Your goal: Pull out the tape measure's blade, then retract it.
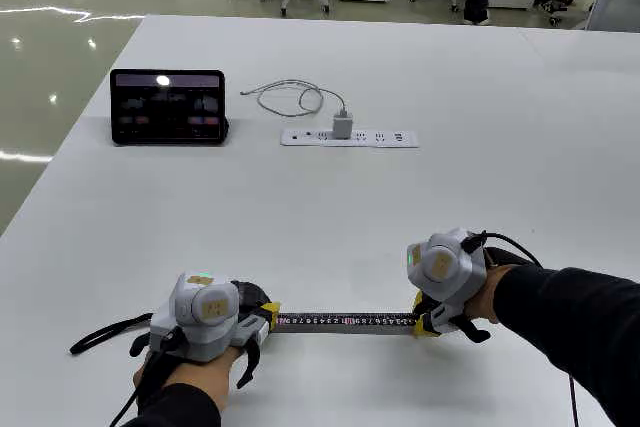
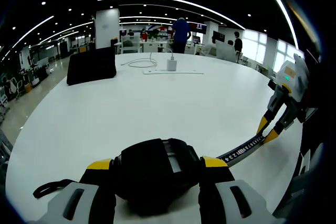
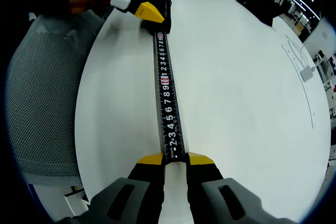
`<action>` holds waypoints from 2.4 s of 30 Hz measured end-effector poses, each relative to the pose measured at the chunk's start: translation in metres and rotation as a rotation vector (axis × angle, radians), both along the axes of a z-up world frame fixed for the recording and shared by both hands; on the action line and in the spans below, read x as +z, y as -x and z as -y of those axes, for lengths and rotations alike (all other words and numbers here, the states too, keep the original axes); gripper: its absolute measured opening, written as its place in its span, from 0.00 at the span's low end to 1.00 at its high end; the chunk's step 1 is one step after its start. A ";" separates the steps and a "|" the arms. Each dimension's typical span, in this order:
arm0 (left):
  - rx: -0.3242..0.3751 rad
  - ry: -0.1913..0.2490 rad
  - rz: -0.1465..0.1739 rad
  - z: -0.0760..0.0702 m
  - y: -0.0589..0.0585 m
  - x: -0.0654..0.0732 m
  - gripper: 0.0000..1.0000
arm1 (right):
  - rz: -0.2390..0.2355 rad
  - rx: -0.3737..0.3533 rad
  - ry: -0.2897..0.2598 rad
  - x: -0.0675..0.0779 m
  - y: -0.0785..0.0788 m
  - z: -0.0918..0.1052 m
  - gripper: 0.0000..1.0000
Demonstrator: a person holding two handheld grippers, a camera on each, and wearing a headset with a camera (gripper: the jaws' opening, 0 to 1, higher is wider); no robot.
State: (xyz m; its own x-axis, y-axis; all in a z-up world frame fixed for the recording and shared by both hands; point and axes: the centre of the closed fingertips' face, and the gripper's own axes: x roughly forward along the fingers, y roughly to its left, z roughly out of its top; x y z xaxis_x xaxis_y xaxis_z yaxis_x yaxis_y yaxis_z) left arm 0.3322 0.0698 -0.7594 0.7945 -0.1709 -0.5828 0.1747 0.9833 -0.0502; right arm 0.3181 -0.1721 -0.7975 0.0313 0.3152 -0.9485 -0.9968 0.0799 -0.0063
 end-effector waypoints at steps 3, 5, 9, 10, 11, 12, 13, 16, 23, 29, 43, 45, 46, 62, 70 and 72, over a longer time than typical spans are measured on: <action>0.000 0.003 -0.003 0.000 0.000 0.000 0.60 | 0.004 0.002 0.001 0.000 0.000 -0.002 0.11; 0.000 0.003 -0.004 0.000 0.000 0.000 0.60 | 0.005 0.002 0.000 0.000 0.000 -0.003 0.11; 0.001 0.003 -0.005 0.000 0.000 0.000 0.60 | 0.005 0.000 -0.004 -0.001 0.000 -0.006 0.11; 0.001 0.003 -0.005 0.000 0.000 0.000 0.60 | 0.006 0.001 -0.005 0.000 0.000 -0.007 0.11; 0.001 0.003 -0.005 0.000 0.000 0.000 0.60 | 0.006 0.000 -0.009 0.000 -0.001 -0.008 0.11; 0.001 0.003 -0.005 0.000 0.000 0.000 0.60 | 0.005 -0.003 -0.009 0.000 -0.001 -0.009 0.11; 0.001 0.004 -0.005 0.000 0.000 0.000 0.60 | 0.007 -0.001 -0.013 0.000 -0.001 -0.011 0.11; 0.001 0.004 -0.006 0.000 0.000 0.000 0.60 | 0.008 -0.004 -0.016 0.000 -0.001 -0.014 0.11; 0.001 0.004 -0.006 0.000 0.001 0.000 0.60 | 0.009 -0.004 -0.026 -0.001 -0.002 -0.020 0.11; 0.001 0.005 -0.007 0.000 0.001 0.000 0.60 | 0.008 -0.005 -0.033 -0.001 -0.001 -0.025 0.11; 0.002 0.005 -0.007 0.001 0.001 0.000 0.60 | 0.009 -0.006 -0.059 0.000 0.000 -0.040 0.11; 0.002 0.005 -0.007 0.001 0.001 0.000 0.60 | 0.009 -0.005 -0.063 0.000 0.001 -0.042 0.11; 0.002 0.005 -0.007 0.001 0.001 0.000 0.60 | 0.009 -0.004 -0.066 0.000 0.001 -0.044 0.11; 0.002 0.006 -0.006 0.000 0.001 -0.001 0.60 | 0.005 -0.020 -0.096 0.001 0.001 -0.055 0.10; 0.002 0.006 -0.007 0.000 0.001 0.000 0.60 | 0.007 -0.019 -0.105 0.001 0.002 -0.063 0.10; 0.002 0.007 -0.007 0.000 0.001 0.000 0.60 | 0.008 -0.014 -0.109 0.001 0.002 -0.064 0.10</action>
